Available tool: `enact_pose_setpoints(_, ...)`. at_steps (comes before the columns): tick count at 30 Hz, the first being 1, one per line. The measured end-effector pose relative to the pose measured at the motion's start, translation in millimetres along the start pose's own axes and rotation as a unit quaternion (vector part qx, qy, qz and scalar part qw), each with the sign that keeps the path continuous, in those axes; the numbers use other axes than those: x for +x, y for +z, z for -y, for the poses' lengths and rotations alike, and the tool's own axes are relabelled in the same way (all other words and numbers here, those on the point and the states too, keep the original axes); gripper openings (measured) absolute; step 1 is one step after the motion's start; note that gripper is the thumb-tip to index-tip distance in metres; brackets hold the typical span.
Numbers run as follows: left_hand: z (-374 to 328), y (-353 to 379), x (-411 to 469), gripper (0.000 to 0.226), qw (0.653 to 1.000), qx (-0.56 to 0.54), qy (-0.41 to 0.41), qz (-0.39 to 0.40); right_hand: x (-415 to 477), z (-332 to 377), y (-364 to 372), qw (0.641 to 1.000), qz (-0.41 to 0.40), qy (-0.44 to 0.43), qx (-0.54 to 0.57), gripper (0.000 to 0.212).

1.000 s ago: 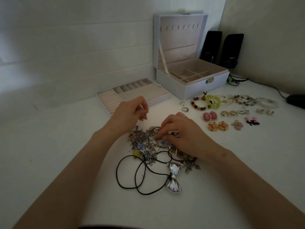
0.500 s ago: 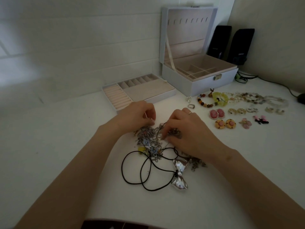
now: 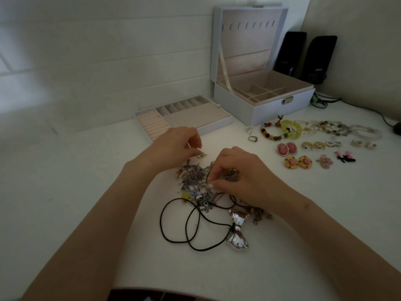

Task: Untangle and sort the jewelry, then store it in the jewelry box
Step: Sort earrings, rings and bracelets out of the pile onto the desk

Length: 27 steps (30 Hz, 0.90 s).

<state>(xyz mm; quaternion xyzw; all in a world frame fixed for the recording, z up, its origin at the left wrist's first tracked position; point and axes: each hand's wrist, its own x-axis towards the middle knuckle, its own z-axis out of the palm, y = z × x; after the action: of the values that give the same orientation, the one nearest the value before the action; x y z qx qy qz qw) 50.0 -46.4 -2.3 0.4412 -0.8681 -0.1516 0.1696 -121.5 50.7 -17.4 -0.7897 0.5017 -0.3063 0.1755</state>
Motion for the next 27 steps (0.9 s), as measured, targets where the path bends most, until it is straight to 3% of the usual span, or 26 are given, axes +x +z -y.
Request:
enact_pose_setpoints(3, -3, -1, -1, 0.008, 1.0, -0.004, 0.0, -0.009, -2, 4, -2, 0.998, -0.015, 0.02, 0.058, 0.011)
enact_pose_setpoints(7, -5, -2, -1, 0.005, 0.999, -0.02, -0.011, -0.029, 0, 14, 20, 0.996, 0.03, -0.046, -0.066, 0.014)
enact_pose_setpoints(9, -6, -3, -2, 0.006, 0.999, -0.03, -0.016, -0.041, 2, 16, 21, 0.997, 0.023, -0.033, -0.061, 0.008)
enact_pose_setpoints(12, -6, -4, -1, 0.005, 0.997, -0.051, -0.017, -0.056, 1, 18, 1, 0.99, -0.01, 0.06, 0.126, 0.005)
enact_pose_setpoints(16, -13, -5, -1, 0.005, 0.988, -0.151, -0.006, -0.04, -2, 12, -23, 0.935, -0.071, 0.111, 0.329, 0.006)
enact_pose_setpoints(20, -22, -4, -5, 0.008, 0.98, -0.191, 0.043, 0.035, -2, 5, -33, 0.903, -0.12, 0.139, 0.389, 0.002)
enact_pose_setpoints(27, -31, 3, -10, 0.018, 0.973, -0.146, 0.116, 0.138, -3, -1, -40, 0.891, -0.147, 0.148, 0.403, 0.012)
